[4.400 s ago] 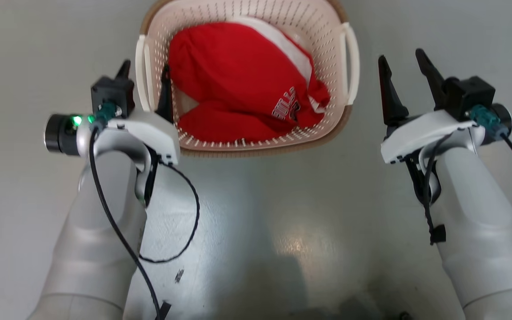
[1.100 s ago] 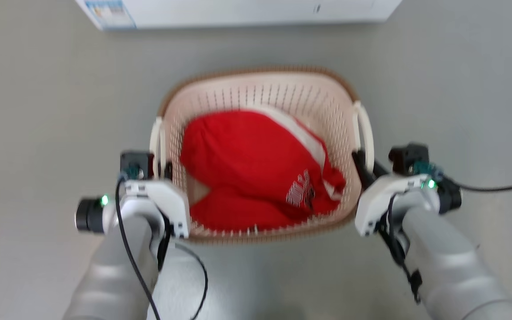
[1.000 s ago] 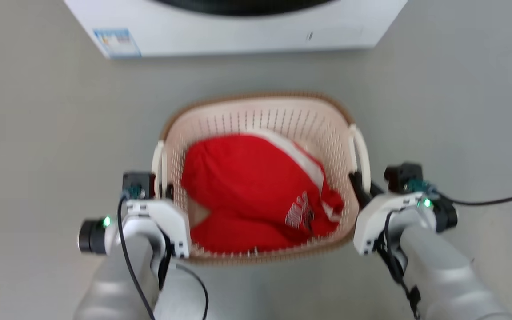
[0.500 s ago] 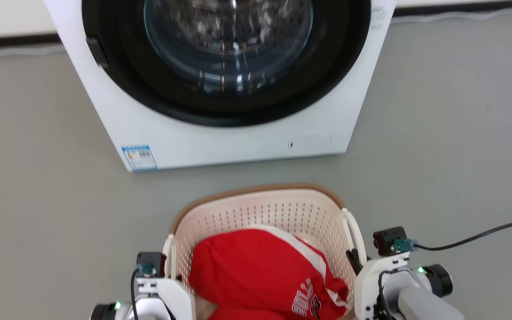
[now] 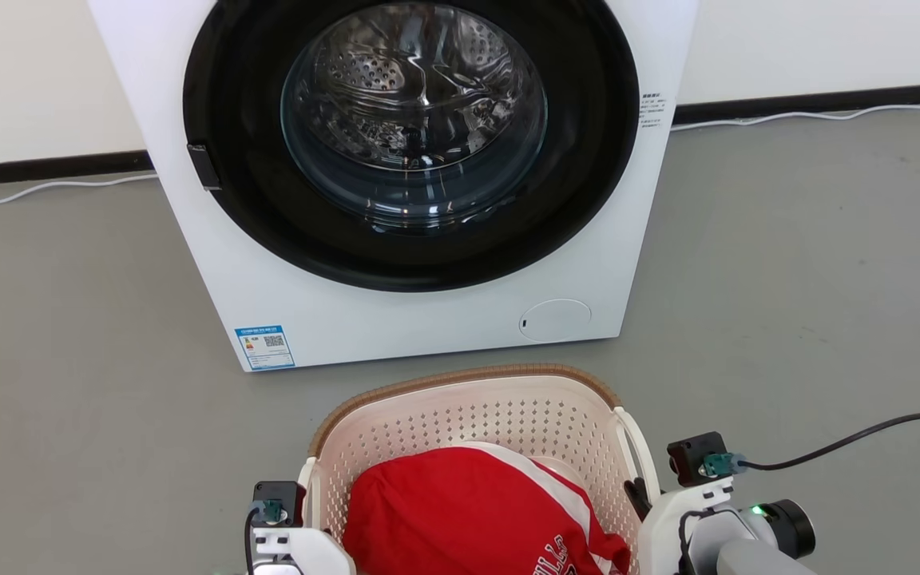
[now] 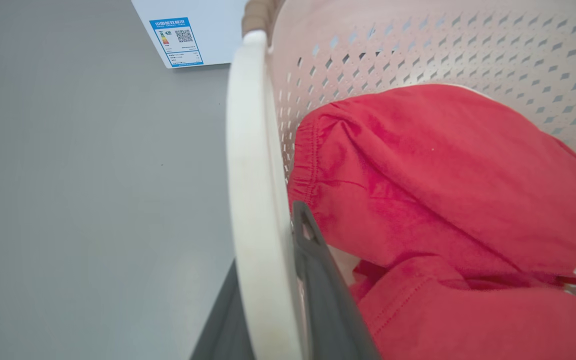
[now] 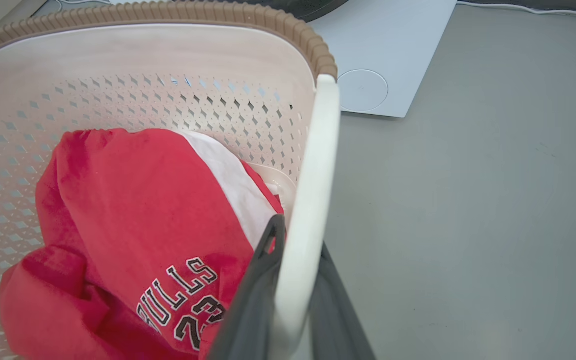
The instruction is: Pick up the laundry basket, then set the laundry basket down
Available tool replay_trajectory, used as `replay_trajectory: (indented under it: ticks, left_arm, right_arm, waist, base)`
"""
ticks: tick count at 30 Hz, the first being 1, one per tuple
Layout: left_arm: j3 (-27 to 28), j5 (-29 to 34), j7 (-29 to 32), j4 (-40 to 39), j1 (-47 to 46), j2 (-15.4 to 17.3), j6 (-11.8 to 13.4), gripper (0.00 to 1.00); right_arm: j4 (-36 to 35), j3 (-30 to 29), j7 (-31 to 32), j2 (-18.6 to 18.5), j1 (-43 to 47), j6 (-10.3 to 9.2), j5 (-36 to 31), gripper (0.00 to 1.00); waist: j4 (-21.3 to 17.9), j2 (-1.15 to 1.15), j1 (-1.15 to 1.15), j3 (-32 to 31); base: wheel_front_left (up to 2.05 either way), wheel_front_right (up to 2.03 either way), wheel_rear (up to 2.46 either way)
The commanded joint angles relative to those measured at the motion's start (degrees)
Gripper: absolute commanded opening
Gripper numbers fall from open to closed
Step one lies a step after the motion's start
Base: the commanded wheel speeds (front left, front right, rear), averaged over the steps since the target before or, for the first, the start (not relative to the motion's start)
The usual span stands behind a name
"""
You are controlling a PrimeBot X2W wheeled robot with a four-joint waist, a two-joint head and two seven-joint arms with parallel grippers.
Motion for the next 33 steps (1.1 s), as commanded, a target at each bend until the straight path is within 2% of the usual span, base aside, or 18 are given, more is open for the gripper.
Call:
replay_trajectory:
  ticks: [1,9,33]
  left_arm:
    - [0.18,-0.03,-0.28,-1.19,-1.21,0.83,-0.2,0.0]
    - [-3.19,-3.34,-1.2,-0.42,-1.92,0.83,0.49,0.0]
    - [-8.31,-8.53,-2.68,1.81,-4.3,0.83,0.77,0.0]
  right_arm:
    - [-0.67,1.12,-0.79,-0.05,-1.09,-0.09,0.47,0.0]
    - [-0.22,1.99,-1.28,-0.05,-1.18,-0.09,1.81,0.0]
    - [0.5,3.92,-2.67,-0.05,-1.67,-0.09,4.98,0.0]
  waist:
    - [0.0,0.0,0.0,-0.11]
    - [-0.26,0.0,0.0,-0.23]
    - [-0.11,0.0,0.0,0.49]
  base:
    - [0.0,0.0,0.0]
    - [0.0,0.0,0.0]
    - [0.0,0.0,0.0]
